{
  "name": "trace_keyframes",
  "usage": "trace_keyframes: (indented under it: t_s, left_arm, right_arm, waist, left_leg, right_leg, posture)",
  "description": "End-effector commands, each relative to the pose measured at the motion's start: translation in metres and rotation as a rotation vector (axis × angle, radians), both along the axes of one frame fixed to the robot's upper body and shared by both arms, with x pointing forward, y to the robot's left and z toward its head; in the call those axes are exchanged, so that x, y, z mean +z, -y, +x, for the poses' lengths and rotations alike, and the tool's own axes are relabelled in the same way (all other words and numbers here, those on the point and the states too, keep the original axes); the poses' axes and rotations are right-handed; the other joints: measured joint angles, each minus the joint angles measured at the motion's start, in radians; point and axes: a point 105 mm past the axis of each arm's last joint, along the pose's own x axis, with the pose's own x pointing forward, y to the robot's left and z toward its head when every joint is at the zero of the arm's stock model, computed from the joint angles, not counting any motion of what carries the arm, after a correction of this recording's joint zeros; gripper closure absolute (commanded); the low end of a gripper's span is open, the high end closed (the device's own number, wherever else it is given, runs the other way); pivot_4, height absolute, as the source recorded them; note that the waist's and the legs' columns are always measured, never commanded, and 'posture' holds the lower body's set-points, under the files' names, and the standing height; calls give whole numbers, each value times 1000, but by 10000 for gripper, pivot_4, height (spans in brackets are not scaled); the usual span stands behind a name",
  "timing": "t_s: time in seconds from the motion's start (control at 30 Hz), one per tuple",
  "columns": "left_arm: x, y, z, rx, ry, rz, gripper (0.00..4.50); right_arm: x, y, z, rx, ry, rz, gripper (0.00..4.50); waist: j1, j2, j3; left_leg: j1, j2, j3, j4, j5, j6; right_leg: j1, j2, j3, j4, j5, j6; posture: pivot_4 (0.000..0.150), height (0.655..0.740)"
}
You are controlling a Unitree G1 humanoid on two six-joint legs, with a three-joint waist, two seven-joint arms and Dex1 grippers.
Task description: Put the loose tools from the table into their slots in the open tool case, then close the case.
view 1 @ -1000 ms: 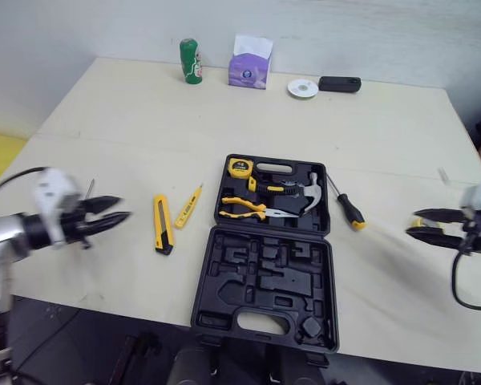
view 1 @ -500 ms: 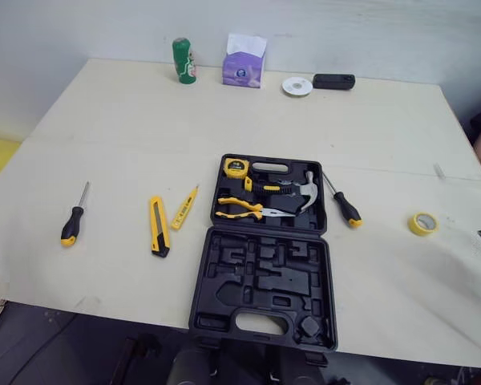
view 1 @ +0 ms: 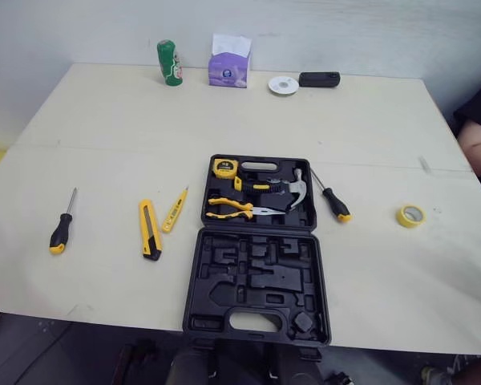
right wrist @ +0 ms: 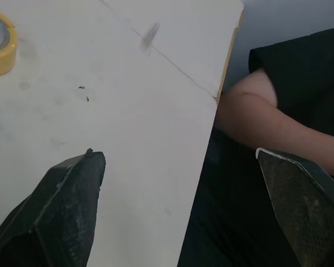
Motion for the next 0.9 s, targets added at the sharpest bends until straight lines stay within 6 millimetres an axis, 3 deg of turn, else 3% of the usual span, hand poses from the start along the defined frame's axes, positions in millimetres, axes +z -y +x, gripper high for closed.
trace_keyframes:
  t_s: [0.03,0.13,0.3,0.6,0.7,0.77,0.9]
  left_arm:
    - [14,-1,-1,-8,32,28,654]
    - [13,-1,-1,-10,30,28,654]
    - [11,-2,-7,-11,12,30,654]
    - [11,3,-30,-47,-3,23,654]
    - [12,15,-36,-87,-4,-3,654]
    - [11,25,-39,-108,-13,-40,654]
    - [13,49,-36,-103,-19,-130,654]
  right_arm:
    - [8,-6,9,20,40,21,0]
    - [11,-16,16,69,71,24,0]
    - [16,-44,32,190,106,33,0]
    - [40,-134,60,571,223,136,0]
    - [44,-162,61,701,193,188,0]
    - [57,-180,61,781,262,241,0]
    - [59,-222,62,957,247,265,0]
  waist:
    - [-3,-1,0]
    - [2,-4,-2]
    - [-14,-4,-2]
    - [-23,-7,-1]
    - [-16,-6,-1]
    - [-15,-7,-1]
    - [-5,-8,-1]
  left_leg:
    - [0,0,0,0,0,0]
    - [1,7,21,1,-3,-4]
    - [1,9,25,0,-2,-1]
    - [1,11,24,0,-2,-1]
    - [1,10,24,0,-2,-1]
    - [1,11,24,0,-2,-1]
    - [1,12,22,1,-2,-1]
  right_leg:
    - [0,0,0,0,0,0]
    - [-16,4,20,7,2,-2]
    - [-17,7,24,6,4,-2]
    - [-17,9,25,6,4,-2]
    - [-17,8,25,6,4,-2]
    - [-17,8,26,6,4,-2]
    - [-15,8,29,6,4,-3]
  posture:
    - [1500,7400]
    - [1500,7400]
    - [1500,7400]
    - [1500,7400]
    - [1500,7400]
    - [1500,7400]
    - [1500,7400]
